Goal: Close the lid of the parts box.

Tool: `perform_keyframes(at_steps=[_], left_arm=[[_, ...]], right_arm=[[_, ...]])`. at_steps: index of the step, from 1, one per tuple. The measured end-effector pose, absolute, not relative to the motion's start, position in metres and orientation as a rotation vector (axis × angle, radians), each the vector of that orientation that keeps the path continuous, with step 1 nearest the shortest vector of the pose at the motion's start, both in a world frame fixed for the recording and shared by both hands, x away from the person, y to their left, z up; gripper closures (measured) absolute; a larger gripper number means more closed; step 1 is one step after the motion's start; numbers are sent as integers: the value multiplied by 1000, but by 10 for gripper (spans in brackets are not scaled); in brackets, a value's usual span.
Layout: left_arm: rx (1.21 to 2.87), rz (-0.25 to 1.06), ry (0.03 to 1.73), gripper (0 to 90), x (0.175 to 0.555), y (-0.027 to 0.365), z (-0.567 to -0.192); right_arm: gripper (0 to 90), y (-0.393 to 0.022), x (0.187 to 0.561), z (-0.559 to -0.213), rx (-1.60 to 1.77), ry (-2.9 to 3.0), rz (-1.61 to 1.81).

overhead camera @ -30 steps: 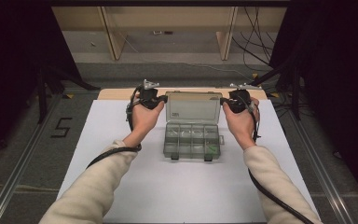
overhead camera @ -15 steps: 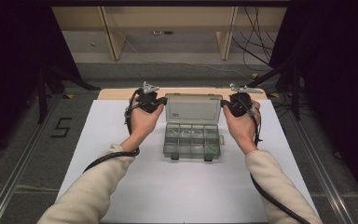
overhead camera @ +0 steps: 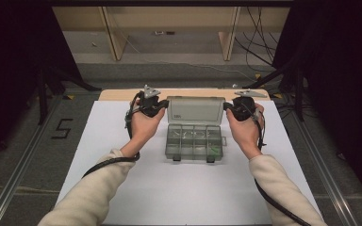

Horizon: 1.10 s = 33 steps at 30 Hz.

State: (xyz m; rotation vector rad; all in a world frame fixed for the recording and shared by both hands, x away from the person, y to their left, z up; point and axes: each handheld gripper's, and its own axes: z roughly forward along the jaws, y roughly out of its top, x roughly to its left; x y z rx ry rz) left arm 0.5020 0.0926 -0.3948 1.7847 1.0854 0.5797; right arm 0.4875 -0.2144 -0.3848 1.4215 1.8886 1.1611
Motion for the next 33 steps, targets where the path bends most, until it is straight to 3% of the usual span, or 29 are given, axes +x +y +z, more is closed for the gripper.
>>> perform_keyframes(at_steps=[33], left_arm=[[1803, 610, 1044, 857, 485, 95, -397]], right_arm=[[884, -213, 472, -386, 1377, 1895, 1141]])
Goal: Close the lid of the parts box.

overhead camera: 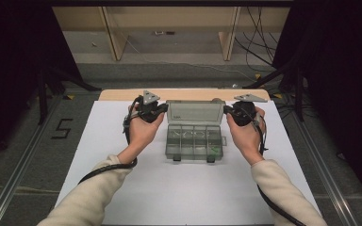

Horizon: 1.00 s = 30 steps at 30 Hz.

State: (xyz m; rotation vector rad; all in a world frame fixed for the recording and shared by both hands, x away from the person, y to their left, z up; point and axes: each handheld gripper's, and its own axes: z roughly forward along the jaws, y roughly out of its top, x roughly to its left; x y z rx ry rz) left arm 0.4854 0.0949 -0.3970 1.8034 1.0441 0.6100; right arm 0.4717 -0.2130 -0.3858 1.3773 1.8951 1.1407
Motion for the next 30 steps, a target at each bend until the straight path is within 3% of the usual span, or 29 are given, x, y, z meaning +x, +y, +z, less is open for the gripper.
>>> perform_keyframes(at_steps=[30], left_arm=[[1815, 631, 1010, 855, 475, 96, -400]], right_arm=[[882, -212, 459, -385, 1343, 1929, 1087]])
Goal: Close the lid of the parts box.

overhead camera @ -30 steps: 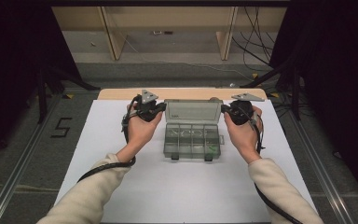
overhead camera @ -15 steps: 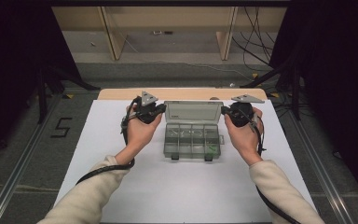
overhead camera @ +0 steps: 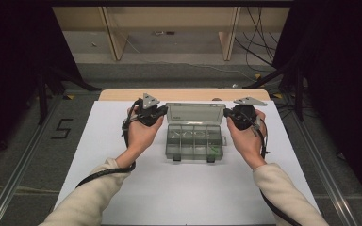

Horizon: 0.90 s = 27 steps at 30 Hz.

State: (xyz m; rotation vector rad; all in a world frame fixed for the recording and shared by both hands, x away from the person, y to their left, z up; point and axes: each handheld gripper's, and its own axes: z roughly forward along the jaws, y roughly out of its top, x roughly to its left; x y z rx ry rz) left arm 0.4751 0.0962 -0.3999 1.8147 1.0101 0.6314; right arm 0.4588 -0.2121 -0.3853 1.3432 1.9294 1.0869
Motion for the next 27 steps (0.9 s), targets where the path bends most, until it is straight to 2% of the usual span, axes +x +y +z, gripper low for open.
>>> perform_keyframes(at_steps=[27], left_arm=[[1824, 659, 982, 853, 464, 97, -403]], right_arm=[[880, -213, 447, -388, 1308, 1949, 1090]])
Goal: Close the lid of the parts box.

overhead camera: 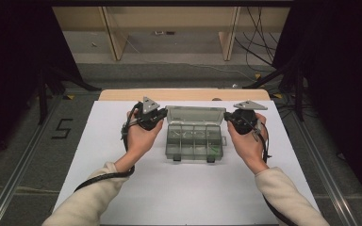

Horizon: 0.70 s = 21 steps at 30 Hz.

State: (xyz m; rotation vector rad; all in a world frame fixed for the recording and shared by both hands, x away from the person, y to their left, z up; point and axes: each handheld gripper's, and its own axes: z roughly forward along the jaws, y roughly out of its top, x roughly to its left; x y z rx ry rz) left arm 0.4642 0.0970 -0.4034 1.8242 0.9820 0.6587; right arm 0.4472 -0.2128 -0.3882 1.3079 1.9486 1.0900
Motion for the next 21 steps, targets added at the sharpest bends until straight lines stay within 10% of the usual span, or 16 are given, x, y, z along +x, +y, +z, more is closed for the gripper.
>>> perform_keyframes(at_steps=[21], left_arm=[[1827, 666, 969, 850, 457, 97, -406]], right_arm=[[881, -213, 441, -390, 1290, 1968, 1077]])
